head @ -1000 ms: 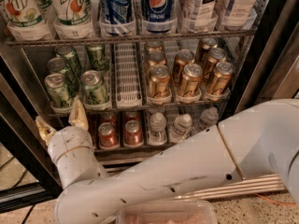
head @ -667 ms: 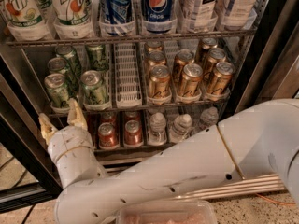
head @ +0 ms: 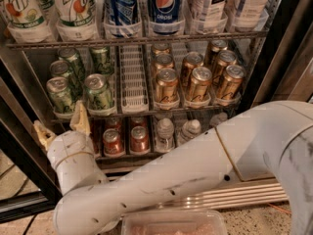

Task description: Pick green can from middle shelf of fridge

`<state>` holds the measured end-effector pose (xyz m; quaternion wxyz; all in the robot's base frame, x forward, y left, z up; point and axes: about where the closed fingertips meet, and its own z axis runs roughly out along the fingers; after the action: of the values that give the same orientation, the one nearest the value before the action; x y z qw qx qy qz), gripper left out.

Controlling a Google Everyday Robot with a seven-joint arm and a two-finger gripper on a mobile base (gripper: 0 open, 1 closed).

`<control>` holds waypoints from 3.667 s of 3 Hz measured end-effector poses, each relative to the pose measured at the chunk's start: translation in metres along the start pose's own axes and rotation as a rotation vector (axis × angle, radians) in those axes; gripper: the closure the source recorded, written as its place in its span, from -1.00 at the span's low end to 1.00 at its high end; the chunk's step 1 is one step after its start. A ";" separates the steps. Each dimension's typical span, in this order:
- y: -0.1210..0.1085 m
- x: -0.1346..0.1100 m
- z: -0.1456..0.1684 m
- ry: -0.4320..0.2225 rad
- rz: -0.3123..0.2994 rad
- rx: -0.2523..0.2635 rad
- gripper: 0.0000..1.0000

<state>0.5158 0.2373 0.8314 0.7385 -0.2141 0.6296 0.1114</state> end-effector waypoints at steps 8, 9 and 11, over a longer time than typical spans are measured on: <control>-0.005 -0.006 0.009 -0.008 0.018 0.040 -0.36; -0.004 -0.005 0.014 -0.016 0.018 0.044 -0.36; -0.009 -0.009 0.026 -0.056 0.016 0.066 -0.22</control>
Offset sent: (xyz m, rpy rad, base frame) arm 0.0280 0.0105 -0.0056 0.0246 -0.0319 -0.0386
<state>0.5407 0.2424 0.8445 0.7617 -0.1816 0.6135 0.1024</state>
